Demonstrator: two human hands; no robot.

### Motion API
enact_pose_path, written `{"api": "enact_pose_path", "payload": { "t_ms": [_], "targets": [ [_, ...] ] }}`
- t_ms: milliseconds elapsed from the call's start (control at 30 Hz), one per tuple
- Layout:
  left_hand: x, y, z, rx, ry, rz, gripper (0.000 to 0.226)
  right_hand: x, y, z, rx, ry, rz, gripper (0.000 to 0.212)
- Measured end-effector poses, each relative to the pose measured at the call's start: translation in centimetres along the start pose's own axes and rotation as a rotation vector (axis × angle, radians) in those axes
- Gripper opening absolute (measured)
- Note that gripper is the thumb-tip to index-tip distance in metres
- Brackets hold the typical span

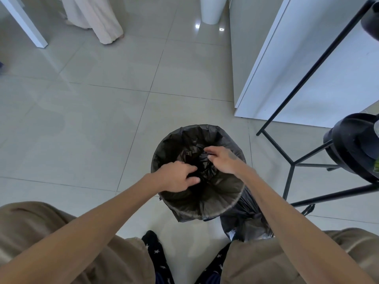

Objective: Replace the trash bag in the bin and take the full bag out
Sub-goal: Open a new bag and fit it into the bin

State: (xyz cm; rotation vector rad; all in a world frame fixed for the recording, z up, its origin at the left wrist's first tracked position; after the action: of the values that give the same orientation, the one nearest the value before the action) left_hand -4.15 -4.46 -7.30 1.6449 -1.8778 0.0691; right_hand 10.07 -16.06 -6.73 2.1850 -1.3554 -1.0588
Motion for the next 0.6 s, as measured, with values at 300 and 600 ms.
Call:
{"api": "enact_pose_path", "payload": {
  "t_ms": [300, 600],
  "targets": [
    [1.0, -0.3, 1.3, -0.226, -0.169, -0.051, 0.066, 0.0, 0.1, 0.4, 0.046, 0.305, -0.107, 0.058],
    [0.7, 0.5, 0.0, -0.226, -0.203, -0.102, 0.061, 0.6, 2.0, 3.5, 0.006, 0.737, -0.121, 0.078]
  ]
}}
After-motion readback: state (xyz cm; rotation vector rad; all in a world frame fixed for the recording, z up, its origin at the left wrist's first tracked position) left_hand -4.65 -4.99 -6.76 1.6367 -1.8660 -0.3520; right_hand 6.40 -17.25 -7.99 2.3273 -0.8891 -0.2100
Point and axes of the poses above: each hand's wrist, its own y-axis away from the middle knuckle, its own z-axis out of the palm, x = y × z, the point moved 3 cm from there along -y, towards the middle knuckle, and after that the axes turned 15 degrees about z, right-handed, at the moved point
